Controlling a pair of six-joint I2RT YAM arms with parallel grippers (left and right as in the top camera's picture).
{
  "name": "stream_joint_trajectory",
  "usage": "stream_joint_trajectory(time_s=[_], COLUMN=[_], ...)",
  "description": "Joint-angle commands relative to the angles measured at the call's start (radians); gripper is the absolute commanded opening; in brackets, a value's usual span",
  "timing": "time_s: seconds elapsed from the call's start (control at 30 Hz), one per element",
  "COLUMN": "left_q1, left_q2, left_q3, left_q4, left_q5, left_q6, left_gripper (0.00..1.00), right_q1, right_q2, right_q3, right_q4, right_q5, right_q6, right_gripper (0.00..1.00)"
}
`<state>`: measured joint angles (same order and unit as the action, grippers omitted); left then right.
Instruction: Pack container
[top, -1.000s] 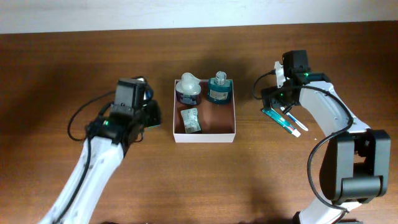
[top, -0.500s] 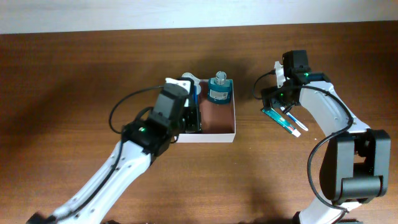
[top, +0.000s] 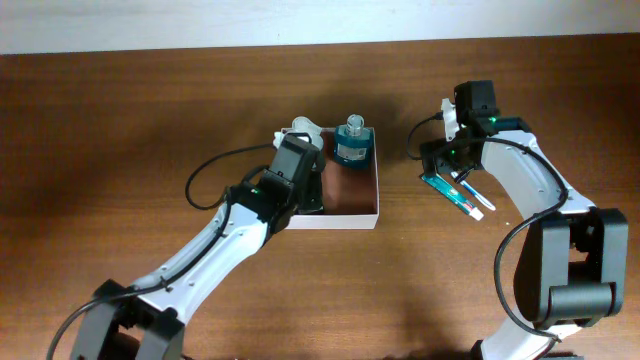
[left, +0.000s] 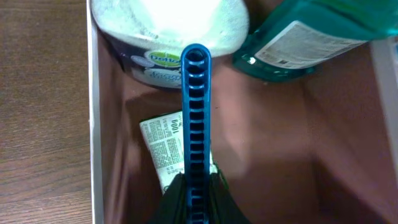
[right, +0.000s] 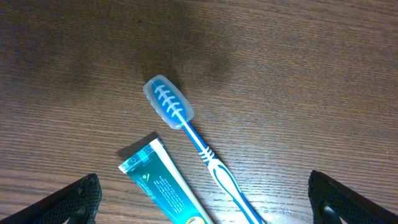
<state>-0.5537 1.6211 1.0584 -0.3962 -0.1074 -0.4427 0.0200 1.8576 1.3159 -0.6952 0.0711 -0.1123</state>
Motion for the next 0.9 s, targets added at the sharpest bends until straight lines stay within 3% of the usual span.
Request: stream_joint_trajectory(time_s=[0.0,0.1,0.13,0.2,0.3,0.47,0.67,0.87], left_q1=[-0.002,-0.002,-0.002,-0.002,-0.002,0.002,0.079,0.233], left_q2=[0.049,0.067,0.068,0.068,0.057,-0.084,-0.251,-0.286], left_q3=[0.012,0.012,0.012,0.012,0.027,0.16,0.218,0.218], left_q4=[0.006,0.014,0.016,0.024,0.021,-0.114,-0.228,-0.293], left_q5=[-0.029,-0.029,-0.029,-0.029,0.0,0.045,-0.082,-0.111], left_q6=[-0.008,-0.008,-0.008,-0.008,-0.008,0.014,0.018,0.018], left_gripper=[0.07,0.07,0.13,0.39,0.52,0.54,0.58,0.73], right_q1=[-0.003,-0.003,-0.003,-0.003,-0.003,-0.003,-0.003,-0.003], right_q2=[-0.016,-0.016,-0.016,-0.016,-0.016,-0.016,-0.016,-0.016], right_q3=[-0.005,-0.005,-0.005,-0.005,-0.005,-0.005,-0.005,-0.005], right_q4=[0.0,0.0,0.0,0.0,0.0,0.0,0.0,0.0], right_q5=[0.009,0.009,0.009,0.009,0.009,0.009,0.009,0.009], right_q6=[-0.003,-0.003,-0.003,-0.003,-0.003,-0.003,-0.003,-0.003], right_gripper=[0.98,0.99,0.99,0.99,0.99,0.99,0.99,0.99])
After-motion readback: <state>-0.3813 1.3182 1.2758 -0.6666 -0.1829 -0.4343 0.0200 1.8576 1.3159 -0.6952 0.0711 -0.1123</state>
